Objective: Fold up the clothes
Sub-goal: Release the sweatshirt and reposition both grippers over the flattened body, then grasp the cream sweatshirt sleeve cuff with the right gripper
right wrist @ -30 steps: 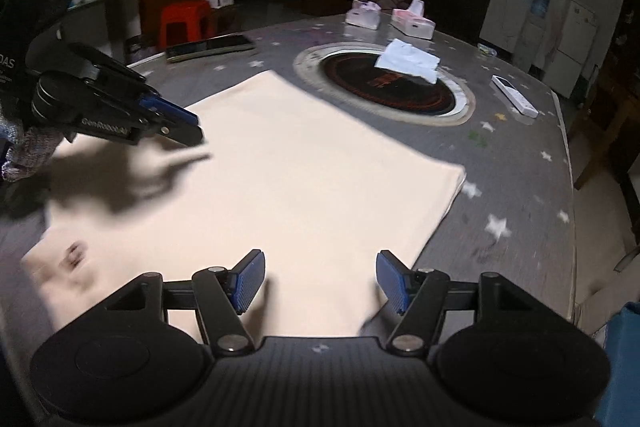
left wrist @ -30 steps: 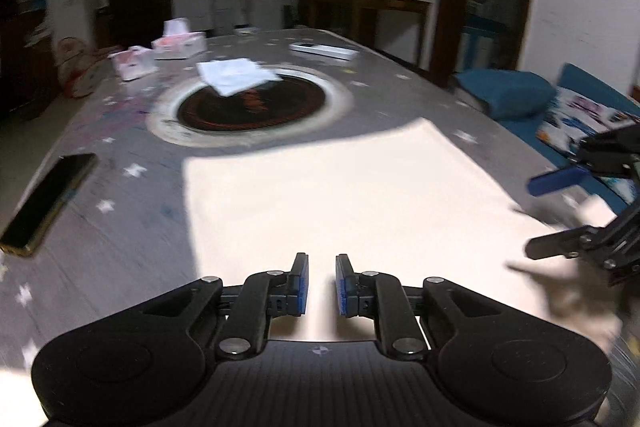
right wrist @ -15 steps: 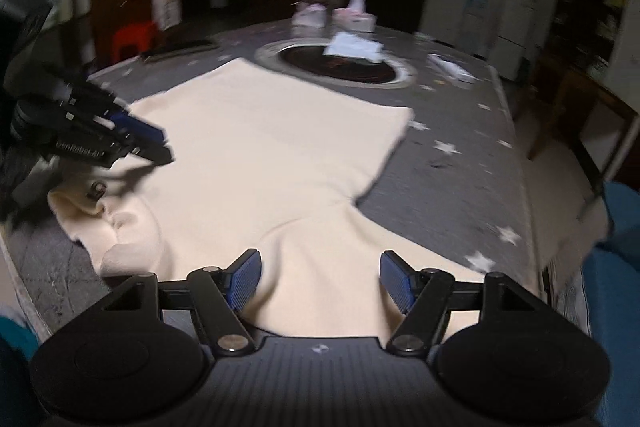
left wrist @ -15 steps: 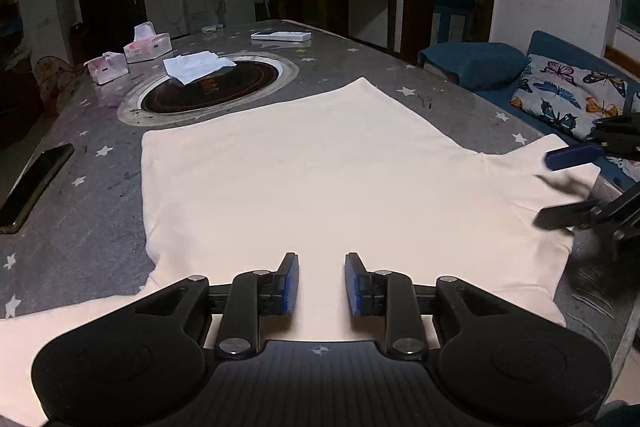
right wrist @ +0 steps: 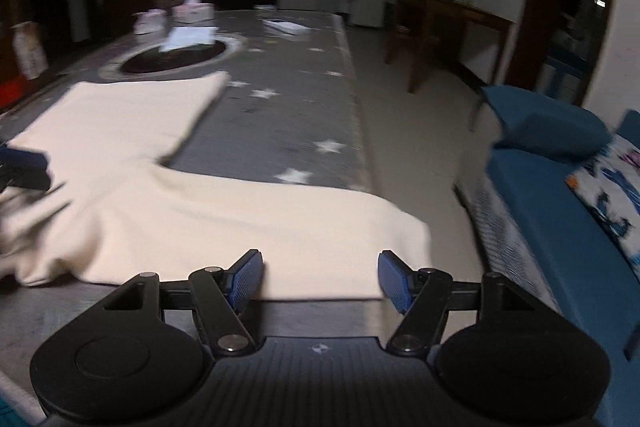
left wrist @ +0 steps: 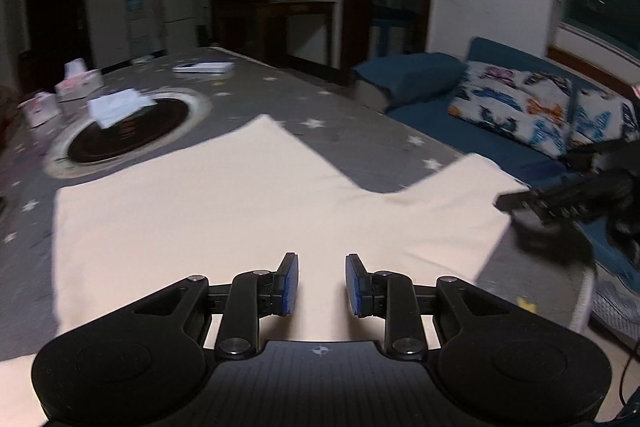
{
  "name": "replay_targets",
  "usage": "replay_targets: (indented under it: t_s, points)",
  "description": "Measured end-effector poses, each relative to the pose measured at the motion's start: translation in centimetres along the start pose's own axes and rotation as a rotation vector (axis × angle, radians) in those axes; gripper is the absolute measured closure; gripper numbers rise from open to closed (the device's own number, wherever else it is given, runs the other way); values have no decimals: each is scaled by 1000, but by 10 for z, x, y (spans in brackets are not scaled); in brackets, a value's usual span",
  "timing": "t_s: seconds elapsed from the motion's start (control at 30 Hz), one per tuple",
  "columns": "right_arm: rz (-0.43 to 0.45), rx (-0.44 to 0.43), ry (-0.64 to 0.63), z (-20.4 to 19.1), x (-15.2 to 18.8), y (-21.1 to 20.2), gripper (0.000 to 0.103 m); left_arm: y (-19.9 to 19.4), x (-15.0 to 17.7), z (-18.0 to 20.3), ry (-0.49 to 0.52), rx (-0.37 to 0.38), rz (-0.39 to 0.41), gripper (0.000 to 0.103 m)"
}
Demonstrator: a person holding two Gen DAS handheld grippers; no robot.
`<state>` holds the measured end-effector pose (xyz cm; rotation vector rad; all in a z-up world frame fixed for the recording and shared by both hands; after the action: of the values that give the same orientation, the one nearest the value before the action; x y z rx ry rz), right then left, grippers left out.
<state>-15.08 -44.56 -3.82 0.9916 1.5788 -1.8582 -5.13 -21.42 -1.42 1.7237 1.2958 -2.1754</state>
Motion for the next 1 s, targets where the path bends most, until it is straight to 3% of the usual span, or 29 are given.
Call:
replay_targets:
  t_s: [0.23,0.67,0.83,0.9,1.0]
  points:
    - [-36,9,253,50,9,4,38,14,12,27,73,53,-39,75]
    - [-73,-210,810,100,47,25,38,16,16,31,93,54,-46,73]
    - [-22,-272,946,111,53,34,56,16,17,31,96,53,-45,73]
    - [9,-282,966,113,53,36,73,16,16,31,98,51,-45,70]
    - [38,-308,975,113,48,36,86,16,16,30,101,47,-44,66]
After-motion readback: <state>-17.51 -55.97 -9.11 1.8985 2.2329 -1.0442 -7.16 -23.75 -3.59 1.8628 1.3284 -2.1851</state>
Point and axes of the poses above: each gripper's, at about its wrist camera, not at the fingertips, and y roughly the way its jaws point, z to its right, x to its underside, the point moved 7 cm from there along y, roughly the way its jaws point, and after that the axes turned 5 degrees about z, right-handed, at the moved point
